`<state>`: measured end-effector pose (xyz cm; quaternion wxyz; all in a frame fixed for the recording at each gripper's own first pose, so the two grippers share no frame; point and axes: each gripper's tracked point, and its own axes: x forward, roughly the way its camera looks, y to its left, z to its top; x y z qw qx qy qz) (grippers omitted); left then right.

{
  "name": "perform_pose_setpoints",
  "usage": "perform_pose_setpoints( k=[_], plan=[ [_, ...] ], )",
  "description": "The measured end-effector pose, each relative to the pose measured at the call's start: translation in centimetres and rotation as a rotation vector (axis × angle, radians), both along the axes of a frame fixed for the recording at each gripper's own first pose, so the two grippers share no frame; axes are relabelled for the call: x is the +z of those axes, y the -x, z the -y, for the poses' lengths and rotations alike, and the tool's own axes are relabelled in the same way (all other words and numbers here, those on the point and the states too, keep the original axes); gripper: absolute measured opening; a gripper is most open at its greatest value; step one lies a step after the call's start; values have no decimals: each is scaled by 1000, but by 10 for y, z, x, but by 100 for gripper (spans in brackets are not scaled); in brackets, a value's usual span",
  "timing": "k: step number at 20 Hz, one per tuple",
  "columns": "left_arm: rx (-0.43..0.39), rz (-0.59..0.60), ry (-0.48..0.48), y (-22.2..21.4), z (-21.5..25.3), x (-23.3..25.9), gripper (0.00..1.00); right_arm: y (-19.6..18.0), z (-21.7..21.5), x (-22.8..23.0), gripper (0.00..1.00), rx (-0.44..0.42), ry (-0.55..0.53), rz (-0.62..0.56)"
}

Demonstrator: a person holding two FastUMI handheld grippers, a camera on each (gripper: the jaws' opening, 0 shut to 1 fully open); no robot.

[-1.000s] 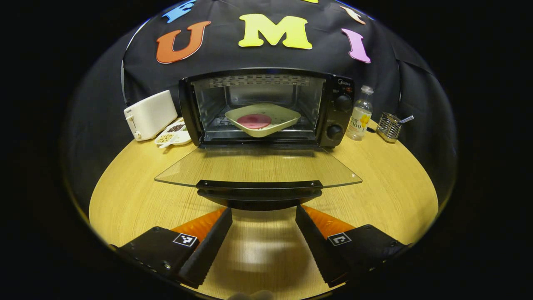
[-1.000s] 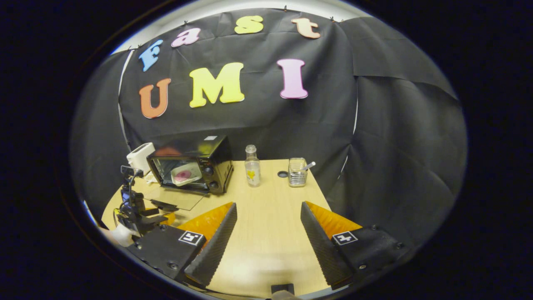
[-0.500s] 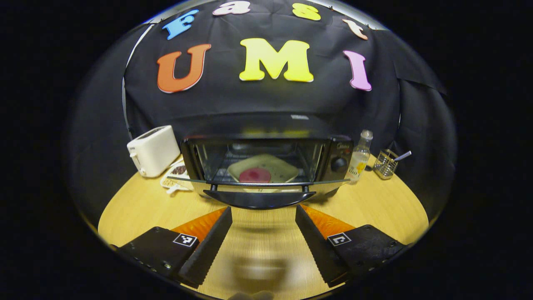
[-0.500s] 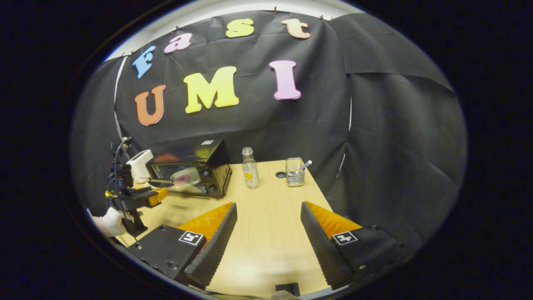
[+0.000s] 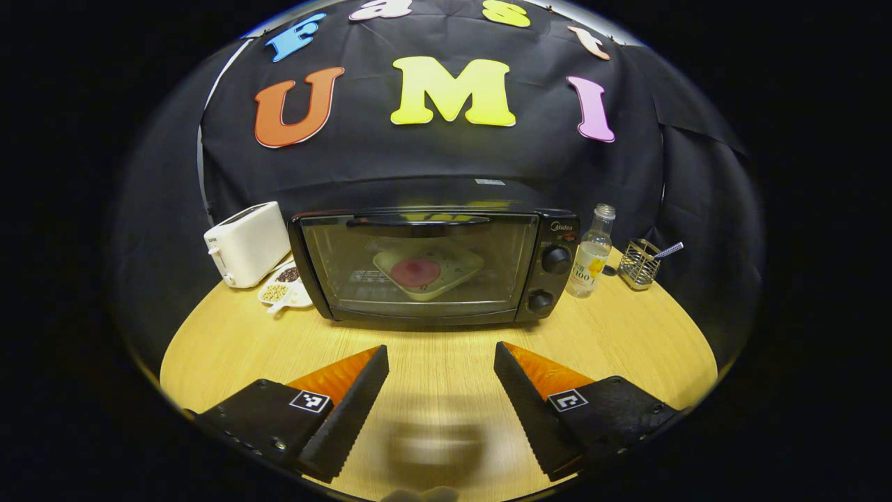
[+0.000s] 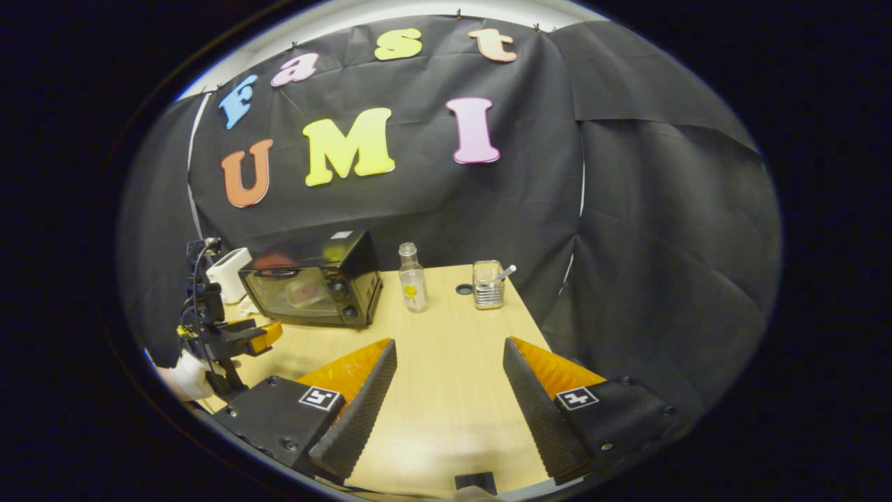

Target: Open the electric oven with the left hand, put the food in, and close the electric oven.

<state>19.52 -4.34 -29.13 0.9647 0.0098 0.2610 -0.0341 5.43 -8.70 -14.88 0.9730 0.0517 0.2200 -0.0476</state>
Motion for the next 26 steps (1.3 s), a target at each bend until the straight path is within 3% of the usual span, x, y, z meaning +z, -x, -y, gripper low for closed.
perform_pose_setpoints(
  k=[6, 11, 16, 26],
  plan=[
    [-11, 6, 6, 19, -3, 4, 98, 10, -14, 5, 98, 7, 16, -15],
    [-31, 40, 44, 64, -9, 27, 98, 30, -36, 16, 96, 1, 47, 0],
    [-56, 167, 30, 120, -23, 97, 97, 53, -59, 40, 98, 18, 49, 77],
    [52, 451, -1, 261, -23, 251, 97, 157, -38, 123, 96, 81, 38, 357]
  ],
)
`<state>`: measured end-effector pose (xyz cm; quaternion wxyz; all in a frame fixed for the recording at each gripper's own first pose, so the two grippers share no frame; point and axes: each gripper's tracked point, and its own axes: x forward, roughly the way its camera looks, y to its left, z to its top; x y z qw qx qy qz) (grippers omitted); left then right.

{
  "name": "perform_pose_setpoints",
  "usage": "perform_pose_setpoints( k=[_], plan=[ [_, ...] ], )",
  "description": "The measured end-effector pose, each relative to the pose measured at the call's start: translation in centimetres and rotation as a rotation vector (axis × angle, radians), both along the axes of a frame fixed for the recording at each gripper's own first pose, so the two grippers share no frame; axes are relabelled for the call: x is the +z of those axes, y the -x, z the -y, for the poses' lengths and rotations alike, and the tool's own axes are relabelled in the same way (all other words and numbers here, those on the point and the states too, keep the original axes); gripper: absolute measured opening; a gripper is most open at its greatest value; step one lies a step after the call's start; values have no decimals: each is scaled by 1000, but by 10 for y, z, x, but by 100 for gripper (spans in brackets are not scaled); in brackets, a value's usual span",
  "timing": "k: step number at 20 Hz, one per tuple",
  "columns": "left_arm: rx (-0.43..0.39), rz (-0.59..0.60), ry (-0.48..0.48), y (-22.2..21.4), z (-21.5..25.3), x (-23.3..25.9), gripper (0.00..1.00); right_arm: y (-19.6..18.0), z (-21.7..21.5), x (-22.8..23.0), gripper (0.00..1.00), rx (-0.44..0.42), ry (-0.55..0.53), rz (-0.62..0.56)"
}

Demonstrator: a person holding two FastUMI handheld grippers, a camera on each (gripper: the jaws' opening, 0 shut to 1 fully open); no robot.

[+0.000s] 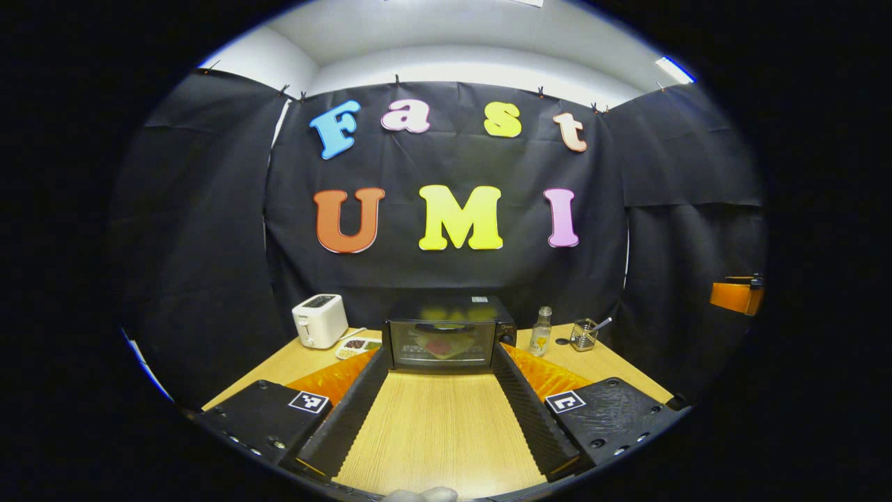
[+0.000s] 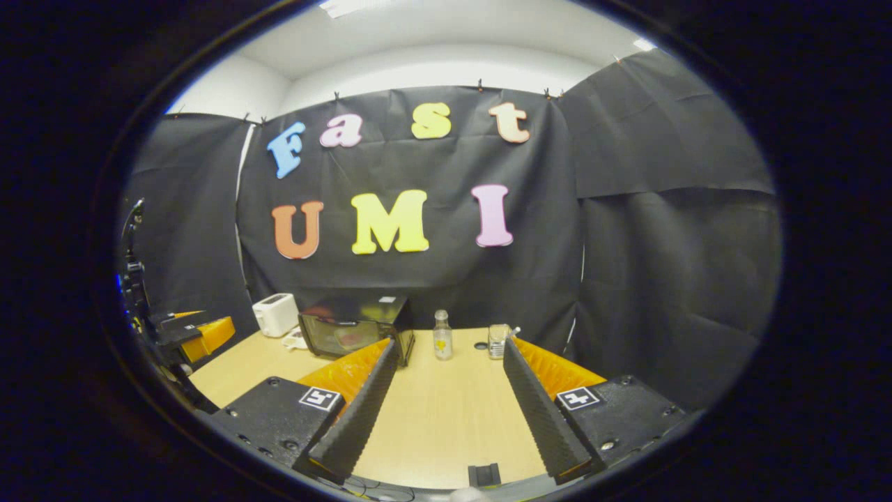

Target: Open the electric oven with the left hand, put the food in, and close the electric oven.

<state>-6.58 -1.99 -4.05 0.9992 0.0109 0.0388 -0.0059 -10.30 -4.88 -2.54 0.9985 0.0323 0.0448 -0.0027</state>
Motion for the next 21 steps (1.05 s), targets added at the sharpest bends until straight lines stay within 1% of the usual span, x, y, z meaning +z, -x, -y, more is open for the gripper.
perform_pose_setpoints(
  k=[5, 6, 7, 8, 9, 10, 11, 12, 13, 14, 17, 18, 19, 20, 21],
  plan=[
    [2, 44, -34, 71, 33, 22, 96, 50, 17, 12, 96, 41, -4, 71],
    [3, 45, -34, 82, 37, 25, 97, 56, 19, 11, 96, 46, 0, 75],
    [6, 46, -34, 92, 41, 27, 100, 62, 22, 10, 98, 46, 6, 80],
    [8, 50, -34, 100, 43, 30, 97, 66, 24, 9, 95, 50, 13, 78],
    [11, 56, -32, 108, 44, 35, 96, 69, 24, 8, 95, 56, 19, 76],
    [12, 62, -26, 115, 47, 39, 96, 70, 25, 8, 98, 58, 25, 80],
    [10, 67, -23, 119, 48, 41, 97, 71, 25, 10, 96, 60, 30, 86],
    [12, 64, -23, 124, 49, 41, 96, 71, 25, 10, 98, 64, 31, 90],
    [14, 60, -23, 129, 48, 39, 96, 71, 25, 8, 96, 66, 31, 88],
    [17, 57, -23, 131, 46, 37, 96, 70, 23, 7, 98, 70, 27, 87],
    [31, 35, -21, 134, 43, 29, 97, 67, 22, 2, 96, 77, 22, 78],
    [35, 32, -22, 134, 42, 28, 100, 66, 23, 2, 96, 75, 21, 77],
    [33, 30, -22, 132, 44, 28, 97, 65, 23, 0, 96, 75, 20, 73],
    [30, 30, -24, 132, 46, 29, 96, 64, 24, -2, 95, 76, 20, 65],
    [29, 30, -26, 128, 47, 28, 97, 63, 23, -3, 98, 76, 19, 61]
  ],
)
